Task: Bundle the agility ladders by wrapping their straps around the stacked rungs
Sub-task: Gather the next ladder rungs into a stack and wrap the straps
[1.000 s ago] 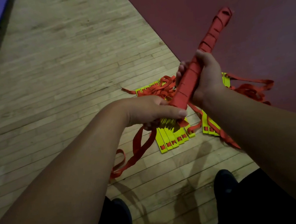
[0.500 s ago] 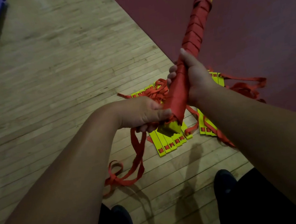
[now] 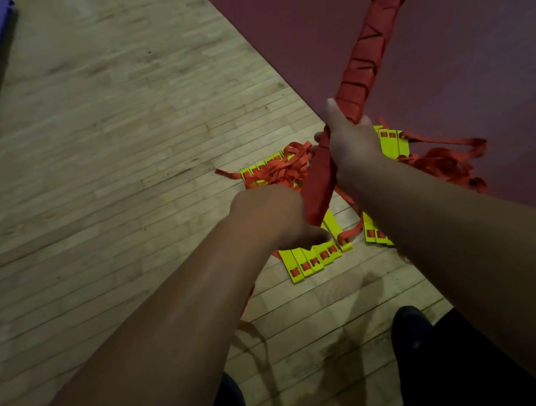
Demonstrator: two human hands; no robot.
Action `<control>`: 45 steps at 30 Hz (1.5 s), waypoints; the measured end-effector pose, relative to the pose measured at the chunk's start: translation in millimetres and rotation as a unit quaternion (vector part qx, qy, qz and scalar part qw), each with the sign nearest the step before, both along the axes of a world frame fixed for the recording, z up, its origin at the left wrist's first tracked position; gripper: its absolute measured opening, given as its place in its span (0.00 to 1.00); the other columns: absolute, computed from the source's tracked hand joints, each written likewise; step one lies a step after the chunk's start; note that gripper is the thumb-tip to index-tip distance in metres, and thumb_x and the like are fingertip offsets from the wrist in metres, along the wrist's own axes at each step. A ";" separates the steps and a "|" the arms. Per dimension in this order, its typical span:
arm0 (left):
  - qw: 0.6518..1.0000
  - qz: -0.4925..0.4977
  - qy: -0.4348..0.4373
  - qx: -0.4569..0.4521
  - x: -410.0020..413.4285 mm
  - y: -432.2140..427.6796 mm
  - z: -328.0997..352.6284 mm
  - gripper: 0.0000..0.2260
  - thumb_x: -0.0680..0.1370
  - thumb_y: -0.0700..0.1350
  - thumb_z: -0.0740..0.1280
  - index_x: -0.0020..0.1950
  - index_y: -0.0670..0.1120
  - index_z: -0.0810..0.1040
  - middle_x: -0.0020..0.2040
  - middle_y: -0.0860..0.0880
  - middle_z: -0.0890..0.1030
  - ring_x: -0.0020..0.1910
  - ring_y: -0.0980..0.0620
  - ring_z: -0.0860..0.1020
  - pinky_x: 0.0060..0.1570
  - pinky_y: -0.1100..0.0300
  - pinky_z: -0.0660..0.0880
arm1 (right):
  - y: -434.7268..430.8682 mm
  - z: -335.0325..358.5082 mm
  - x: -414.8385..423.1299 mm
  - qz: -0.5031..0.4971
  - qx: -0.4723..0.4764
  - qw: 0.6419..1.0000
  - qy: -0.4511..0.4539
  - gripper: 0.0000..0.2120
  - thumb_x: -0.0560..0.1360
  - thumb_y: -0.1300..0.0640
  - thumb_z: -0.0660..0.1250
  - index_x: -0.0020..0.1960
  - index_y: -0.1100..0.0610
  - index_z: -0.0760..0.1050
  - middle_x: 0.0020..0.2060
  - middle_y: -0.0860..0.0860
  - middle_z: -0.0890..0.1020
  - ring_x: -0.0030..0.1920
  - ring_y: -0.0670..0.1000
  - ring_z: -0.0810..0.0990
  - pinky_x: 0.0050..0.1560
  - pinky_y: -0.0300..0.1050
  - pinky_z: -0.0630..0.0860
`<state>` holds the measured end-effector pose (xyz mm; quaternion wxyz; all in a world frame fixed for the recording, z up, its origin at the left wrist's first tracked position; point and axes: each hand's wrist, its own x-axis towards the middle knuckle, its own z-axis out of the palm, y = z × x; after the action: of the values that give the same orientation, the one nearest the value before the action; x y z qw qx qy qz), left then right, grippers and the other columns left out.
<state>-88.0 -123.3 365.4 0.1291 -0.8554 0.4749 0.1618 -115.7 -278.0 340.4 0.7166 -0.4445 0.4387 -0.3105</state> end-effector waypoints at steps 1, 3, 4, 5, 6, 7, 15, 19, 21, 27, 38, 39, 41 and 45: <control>1.000 0.008 0.017 -0.013 3.9 0.4 -1.9 0.32 0.74 0.79 0.65 0.40 0.50 0.85 0.36 0.52 0.81 0.38 0.51 0.80 0.37 0.54 0.75 | 0.8 3.3 -1.6 0.005 0.004 1.000 -0.008 0.16 0.82 0.45 0.73 0.59 0.56 0.74 0.40 0.57 0.81 0.32 0.54 0.81 0.35 0.49 0.83; 0.993 0.022 0.104 -0.041 16.5 1.9 -2.1 0.30 0.74 0.77 0.67 0.43 0.49 0.86 0.38 0.50 0.85 0.40 0.49 0.84 0.42 0.49 0.82 | 0.3 6.9 -4.2 0.021 0.033 0.999 -0.027 0.18 0.83 0.45 0.72 0.63 0.57 0.74 0.40 0.56 0.80 0.32 0.53 0.81 0.36 0.48 0.82; 0.985 0.032 0.161 -0.055 23.5 3.8 -0.4 0.29 0.73 0.76 0.69 0.44 0.50 0.87 0.40 0.50 0.87 0.42 0.49 0.85 0.46 0.47 0.83 | -0.1 8.8 -5.9 0.036 0.059 0.997 -0.040 0.20 0.82 0.45 0.72 0.65 0.58 0.75 0.39 0.56 0.80 0.32 0.53 0.81 0.36 0.48 0.82; 0.971 0.045 0.222 -0.072 29.6 7.0 3.0 0.28 0.72 0.76 0.71 0.46 0.51 0.88 0.41 0.52 0.88 0.43 0.50 0.86 0.47 0.48 0.83 | -0.4 11.1 -7.9 0.056 0.090 0.993 -0.057 0.22 0.81 0.44 0.73 0.64 0.59 0.76 0.39 0.55 0.80 0.32 0.52 0.81 0.37 0.47 0.82; 0.952 0.061 0.286 -0.092 33.8 10.6 7.4 0.27 0.71 0.75 0.73 0.47 0.51 0.88 0.40 0.53 0.87 0.41 0.52 0.85 0.43 0.51 0.81 | -1.3 13.8 -9.3 0.077 0.124 0.985 -0.088 0.21 0.80 0.44 0.74 0.62 0.59 0.76 0.38 0.54 0.80 0.32 0.51 0.81 0.37 0.45 0.82; 0.926 0.084 0.349 -0.114 36.7 14.3 10.3 0.27 0.70 0.74 0.75 0.48 0.50 0.87 0.38 0.53 0.85 0.37 0.52 0.82 0.38 0.55 0.77 | -1.2 18.3 -10.8 0.096 0.156 0.975 -0.127 0.20 0.80 0.44 0.74 0.58 0.58 0.75 0.37 0.53 0.80 0.33 0.50 0.81 0.37 0.44 0.81; 0.732 0.083 0.653 -0.173 27.6 22.7 10.1 0.23 0.72 0.63 0.70 0.44 0.43 0.86 0.27 0.50 0.71 0.22 0.56 0.63 0.26 0.65 0.61 | -3.6 27.5 -19.5 0.201 0.281 0.875 -0.339 0.23 0.78 0.37 0.71 0.57 0.57 0.80 0.49 0.52 0.86 0.35 0.44 0.85 0.35 0.41 0.83; 0.789 0.084 0.593 -0.137 29.9 20.7 11.7 0.25 0.73 0.68 0.70 0.46 0.46 0.86 0.31 0.46 0.76 0.26 0.52 0.68 0.28 0.63 0.66 | -3.6 27.1 -13.6 0.201 0.264 0.908 -0.257 0.17 0.81 0.39 0.69 0.52 0.55 0.78 0.32 0.45 0.79 0.27 0.42 0.78 0.29 0.39 0.78; 0.834 0.078 0.537 -0.104 34.4 20.6 12.1 0.25 0.76 0.69 0.69 0.46 0.47 0.86 0.33 0.44 0.79 0.26 0.52 0.71 0.29 0.61 0.68 | 1.4 26.1 -11.7 0.176 0.240 0.936 -0.185 0.17 0.81 0.41 0.71 0.48 0.55 0.75 0.30 0.46 0.75 0.26 0.43 0.74 0.28 0.38 0.76; 0.914 0.057 0.399 -0.034 48.5 24.3 6.6 0.21 0.82 0.66 0.67 0.45 0.50 0.85 0.36 0.45 0.85 0.29 0.51 0.76 0.30 0.60 0.73 | 8.0 7.0 -9.5 0.115 0.095 0.989 -0.023 0.30 0.74 0.39 0.80 0.61 0.61 0.75 0.34 0.55 0.82 0.32 0.54 0.82 0.40 0.55 0.86; 0.988 0.092 0.121 0.006 -0.5 2.7 5.8 0.37 0.74 0.81 0.60 0.36 0.48 0.83 0.32 0.50 0.84 0.38 0.50 0.85 0.47 0.54 0.81 | 28.8 5.2 -5.2 0.084 -0.080 0.990 0.075 0.18 0.81 0.41 0.72 0.48 0.55 0.73 0.37 0.57 0.86 0.32 0.52 0.87 0.40 0.52 0.88; 0.990 0.091 0.103 -0.010 -1.8 1.9 3.5 0.35 0.75 0.79 0.63 0.36 0.48 0.82 0.32 0.51 0.83 0.39 0.50 0.84 0.50 0.52 0.82 | 29.9 4.5 -3.9 0.087 -0.057 0.993 0.049 0.17 0.81 0.42 0.73 0.50 0.55 0.74 0.38 0.59 0.85 0.34 0.56 0.88 0.44 0.60 0.88; 0.984 0.102 0.139 -0.043 4.3 1.0 2.6 0.30 0.76 0.74 0.68 0.39 0.47 0.84 0.33 0.51 0.82 0.38 0.50 0.83 0.48 0.54 0.81 | 27.8 6.8 -4.1 0.105 -0.039 0.994 0.009 0.13 0.82 0.47 0.73 0.53 0.55 0.75 0.41 0.62 0.84 0.37 0.59 0.88 0.47 0.65 0.87; 0.925 0.131 0.345 -0.092 26.0 11.0 16.9 0.26 0.74 0.71 0.73 0.46 0.48 0.85 0.34 0.48 0.81 0.30 0.52 0.78 0.34 0.58 0.74 | 21.5 20.3 -10.2 0.137 0.069 0.984 -0.090 0.21 0.81 0.42 0.72 0.62 0.58 0.75 0.44 0.62 0.84 0.44 0.60 0.89 0.45 0.57 0.87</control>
<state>-62.0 -112.3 382.4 -0.1443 -0.8090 0.3869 0.4183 -125.9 -256.5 360.7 0.8179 -0.4200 0.3280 -0.2170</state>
